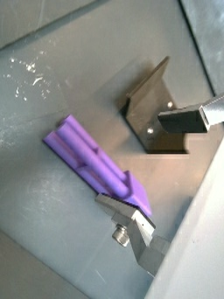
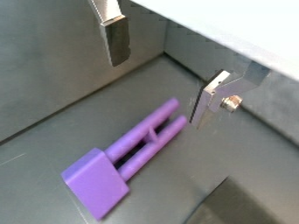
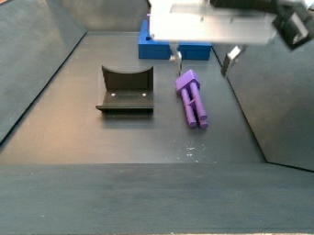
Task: Pick up the 3 prong object. Move up. Rotate the 3 prong object. Place the 3 prong object on the fixture. Regrasp the 3 prong object. Move to above the board. Insert the 3 prong object.
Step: Rotate the 3 prong object.
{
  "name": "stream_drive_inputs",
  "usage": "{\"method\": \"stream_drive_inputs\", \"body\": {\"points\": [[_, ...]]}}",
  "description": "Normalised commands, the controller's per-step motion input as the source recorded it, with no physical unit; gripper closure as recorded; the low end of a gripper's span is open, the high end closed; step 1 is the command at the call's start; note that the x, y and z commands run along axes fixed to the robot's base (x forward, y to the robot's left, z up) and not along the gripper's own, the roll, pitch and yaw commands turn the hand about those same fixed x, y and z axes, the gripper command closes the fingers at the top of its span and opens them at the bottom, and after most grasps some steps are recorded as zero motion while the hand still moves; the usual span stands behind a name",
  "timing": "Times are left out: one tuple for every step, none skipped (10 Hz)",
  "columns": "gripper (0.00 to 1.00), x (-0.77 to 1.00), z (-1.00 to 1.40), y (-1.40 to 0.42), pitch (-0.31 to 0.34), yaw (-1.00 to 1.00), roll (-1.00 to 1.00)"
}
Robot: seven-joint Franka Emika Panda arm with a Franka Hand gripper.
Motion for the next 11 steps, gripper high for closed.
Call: {"method": "stream_drive_inputs", "body": {"points": [[0.0,0.0,-0.11,0.0,0.0,1.0,0.0],[0.0,0.02,-0.22,0.0,0.0,1.0,0.0],[0.0,0.04,-0.16,0.01,-0.002,1.0,0.0],[0.0,0.04,-0.09,0.01,-0.001,1.0,0.0],[0.0,0.03,-0.05,0.01,-0.001,1.0,0.0],[0.0,0.03,-0.05,0.01,-0.002,1.0,0.0],[0.0,0.03,-0.05,0.01,-0.002,1.0,0.0],[0.0,0.03,-0.04,0.01,-0.002,1.0,0.0],[0.0,0.03,-0.04,0.01,-0.002,1.0,0.0],[0.0,0.03,-0.04,0.01,-0.002,1.0,0.0],[0.0,0.03,-0.04,0.01,-0.002,1.0,0.0]]}}
